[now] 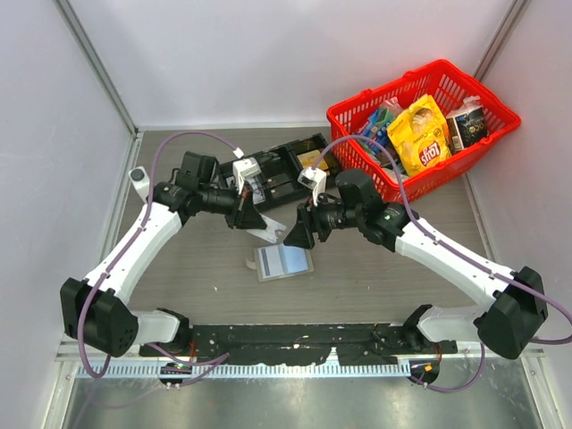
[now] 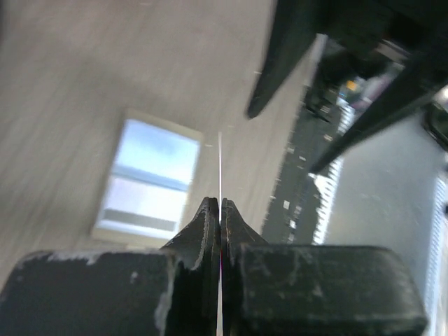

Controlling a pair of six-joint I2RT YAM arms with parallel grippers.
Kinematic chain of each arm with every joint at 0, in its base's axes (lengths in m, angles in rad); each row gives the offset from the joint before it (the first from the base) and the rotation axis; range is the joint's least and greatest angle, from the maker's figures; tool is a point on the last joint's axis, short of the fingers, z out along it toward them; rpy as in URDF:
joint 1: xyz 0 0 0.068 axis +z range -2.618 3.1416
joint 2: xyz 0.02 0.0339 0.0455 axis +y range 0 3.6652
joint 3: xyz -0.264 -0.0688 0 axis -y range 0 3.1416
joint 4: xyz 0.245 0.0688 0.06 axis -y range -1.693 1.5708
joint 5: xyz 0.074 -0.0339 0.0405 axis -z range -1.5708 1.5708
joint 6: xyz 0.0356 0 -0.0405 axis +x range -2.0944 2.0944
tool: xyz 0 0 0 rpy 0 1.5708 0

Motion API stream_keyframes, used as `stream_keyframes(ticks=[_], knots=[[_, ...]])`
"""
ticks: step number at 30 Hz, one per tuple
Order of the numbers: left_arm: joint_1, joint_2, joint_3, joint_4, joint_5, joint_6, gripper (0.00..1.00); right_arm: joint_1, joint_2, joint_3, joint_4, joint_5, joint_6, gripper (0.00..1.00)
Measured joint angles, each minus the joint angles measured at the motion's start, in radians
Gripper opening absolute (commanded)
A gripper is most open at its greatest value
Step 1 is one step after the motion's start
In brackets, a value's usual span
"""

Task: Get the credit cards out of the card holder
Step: Pick up the credit card from the card holder, then place the credit card in the storage box.

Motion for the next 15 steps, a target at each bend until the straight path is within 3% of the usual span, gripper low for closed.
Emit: stream_keyframes(ticks=[6, 11, 15], knots=[[0.04, 0.0, -0.043, 0.163, -0.359, -0.181, 0.01, -0.035, 0.013, 0.0, -0.003, 0.133, 0.02, 0.75], [0.042, 0.032, -0.042, 0.266, -0.73, -0.359, 0.02, -0.044, 0.035, 0.005, -0.008, 0.227, 0.026, 0.76], [0.048, 0.16, 0.029, 0.277, -0.972, -0.515, 0.01, -0.044, 0.065, 0.011, -0.017, 0.281, 0.032, 0.76]])
